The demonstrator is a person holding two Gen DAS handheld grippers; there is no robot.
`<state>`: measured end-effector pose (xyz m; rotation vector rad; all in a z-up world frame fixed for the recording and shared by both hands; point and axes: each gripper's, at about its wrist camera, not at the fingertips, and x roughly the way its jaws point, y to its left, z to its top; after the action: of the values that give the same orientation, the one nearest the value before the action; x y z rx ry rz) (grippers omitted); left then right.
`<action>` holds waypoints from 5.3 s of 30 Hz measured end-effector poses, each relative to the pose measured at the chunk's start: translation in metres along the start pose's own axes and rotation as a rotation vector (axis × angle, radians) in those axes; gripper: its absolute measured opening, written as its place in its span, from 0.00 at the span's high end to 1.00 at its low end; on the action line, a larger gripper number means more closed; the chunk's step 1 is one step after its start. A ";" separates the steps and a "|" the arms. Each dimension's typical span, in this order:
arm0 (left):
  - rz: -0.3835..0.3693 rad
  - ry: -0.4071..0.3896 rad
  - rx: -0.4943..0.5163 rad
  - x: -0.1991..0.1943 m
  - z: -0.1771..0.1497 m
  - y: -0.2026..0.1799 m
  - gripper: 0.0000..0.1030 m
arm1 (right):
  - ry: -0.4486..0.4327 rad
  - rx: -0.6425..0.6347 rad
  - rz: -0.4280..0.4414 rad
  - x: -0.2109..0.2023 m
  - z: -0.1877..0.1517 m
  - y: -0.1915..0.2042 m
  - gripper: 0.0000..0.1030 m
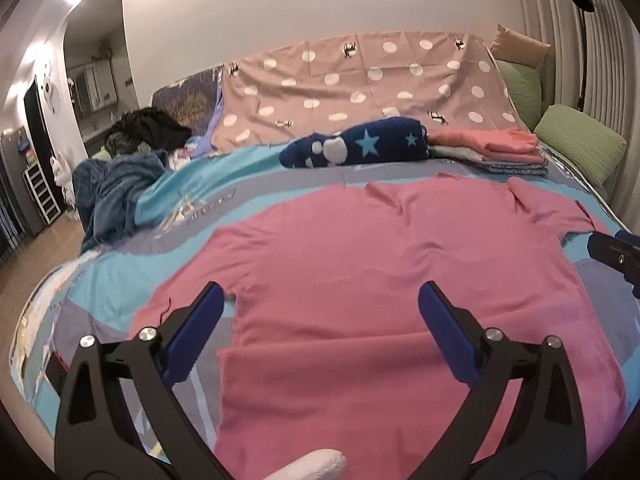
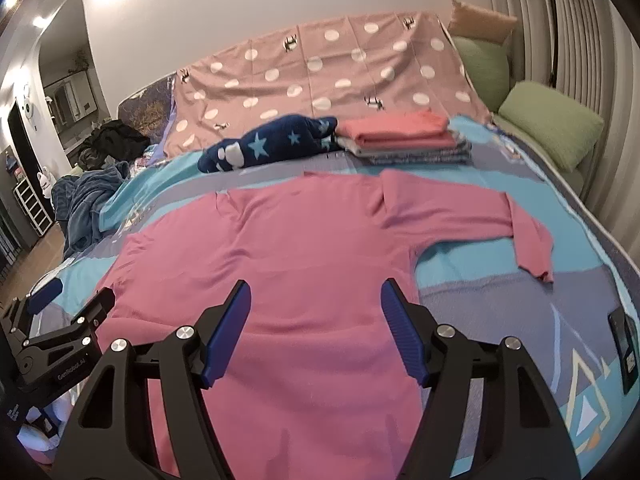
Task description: Fold small clothes
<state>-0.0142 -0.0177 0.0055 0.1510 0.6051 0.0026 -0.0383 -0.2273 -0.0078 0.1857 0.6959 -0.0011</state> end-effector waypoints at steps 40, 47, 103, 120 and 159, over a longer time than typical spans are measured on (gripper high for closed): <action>-0.062 -0.001 -0.058 -0.008 -0.013 0.015 0.09 | -0.058 -0.015 -0.018 -0.013 -0.008 0.005 0.33; -0.048 0.021 -0.066 -0.006 -0.012 0.016 0.09 | -0.037 -0.016 -0.001 -0.011 -0.012 0.003 0.33; 0.257 0.423 -0.487 0.106 -0.099 0.250 0.47 | 0.174 -0.052 -0.031 0.049 -0.025 0.018 0.30; 0.120 0.430 -0.489 0.134 -0.090 0.251 0.96 | 0.201 -0.032 -0.048 0.056 -0.028 0.012 0.30; -0.372 0.227 -0.247 0.074 -0.007 0.086 0.97 | 0.551 -0.035 0.635 0.183 0.061 0.194 0.98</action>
<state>0.0460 0.0719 -0.0297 -0.2058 0.8464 -0.2673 0.1529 -0.0360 -0.0460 0.3743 1.1590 0.6908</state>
